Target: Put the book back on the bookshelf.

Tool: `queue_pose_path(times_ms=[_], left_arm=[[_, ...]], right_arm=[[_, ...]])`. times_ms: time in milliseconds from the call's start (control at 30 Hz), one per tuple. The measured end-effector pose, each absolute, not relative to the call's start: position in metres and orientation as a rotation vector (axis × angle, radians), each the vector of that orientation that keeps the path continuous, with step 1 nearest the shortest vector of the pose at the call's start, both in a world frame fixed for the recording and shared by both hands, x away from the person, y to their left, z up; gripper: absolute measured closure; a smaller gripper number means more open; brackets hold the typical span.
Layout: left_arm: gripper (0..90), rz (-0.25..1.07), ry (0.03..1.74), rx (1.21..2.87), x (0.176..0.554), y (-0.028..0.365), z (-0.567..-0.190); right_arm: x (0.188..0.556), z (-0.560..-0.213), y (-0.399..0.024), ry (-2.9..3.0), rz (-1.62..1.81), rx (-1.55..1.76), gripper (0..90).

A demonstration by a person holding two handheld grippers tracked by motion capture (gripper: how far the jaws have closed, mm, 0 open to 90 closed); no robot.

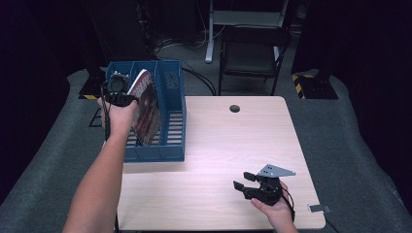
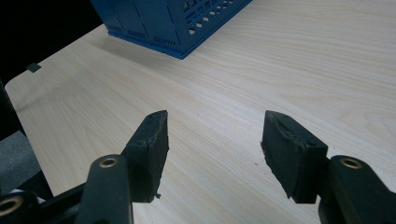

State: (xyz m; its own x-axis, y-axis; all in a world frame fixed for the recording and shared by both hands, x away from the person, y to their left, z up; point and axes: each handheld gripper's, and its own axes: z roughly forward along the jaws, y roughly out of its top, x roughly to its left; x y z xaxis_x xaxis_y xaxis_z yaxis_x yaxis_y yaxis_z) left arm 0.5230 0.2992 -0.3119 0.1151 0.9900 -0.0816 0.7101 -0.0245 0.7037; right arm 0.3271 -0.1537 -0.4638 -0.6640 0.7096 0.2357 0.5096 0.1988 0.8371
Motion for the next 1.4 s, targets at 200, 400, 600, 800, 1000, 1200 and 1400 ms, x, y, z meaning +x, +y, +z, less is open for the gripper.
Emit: queue_pose_path(times_ms=[200,400,600,800,1000,1200,1400], left_arm=[[84.0,0.605,1.637,1.803,0.52,0.298,-0.314],[83.6,0.607,1.624,1.803,0.516,0.299,-0.315],[79.9,0.585,1.607,1.806,0.513,0.299,-0.314],[79.3,0.581,1.586,1.835,0.506,0.299,-0.306],[79.3,0.585,1.556,1.851,0.492,0.301,-0.297],[79.5,0.584,1.522,1.871,0.486,0.3,-0.297],[81.1,0.586,1.497,1.877,0.48,0.298,-0.298]], right_arm=[[0.327,-0.463,-0.152,2.273,1.446,1.167,41.2],[0.327,-0.463,-0.152,2.272,1.448,1.165,41.2],[0.328,-0.464,-0.15,2.279,1.446,1.165,41.2],[0.329,-0.464,-0.149,2.285,1.44,1.168,41.2],[0.331,-0.465,-0.147,2.295,1.441,1.151,41.2],[0.332,-0.465,-0.145,2.297,1.445,1.151,41.1],[0.333,-0.466,-0.143,2.305,1.441,1.145,41.2]])
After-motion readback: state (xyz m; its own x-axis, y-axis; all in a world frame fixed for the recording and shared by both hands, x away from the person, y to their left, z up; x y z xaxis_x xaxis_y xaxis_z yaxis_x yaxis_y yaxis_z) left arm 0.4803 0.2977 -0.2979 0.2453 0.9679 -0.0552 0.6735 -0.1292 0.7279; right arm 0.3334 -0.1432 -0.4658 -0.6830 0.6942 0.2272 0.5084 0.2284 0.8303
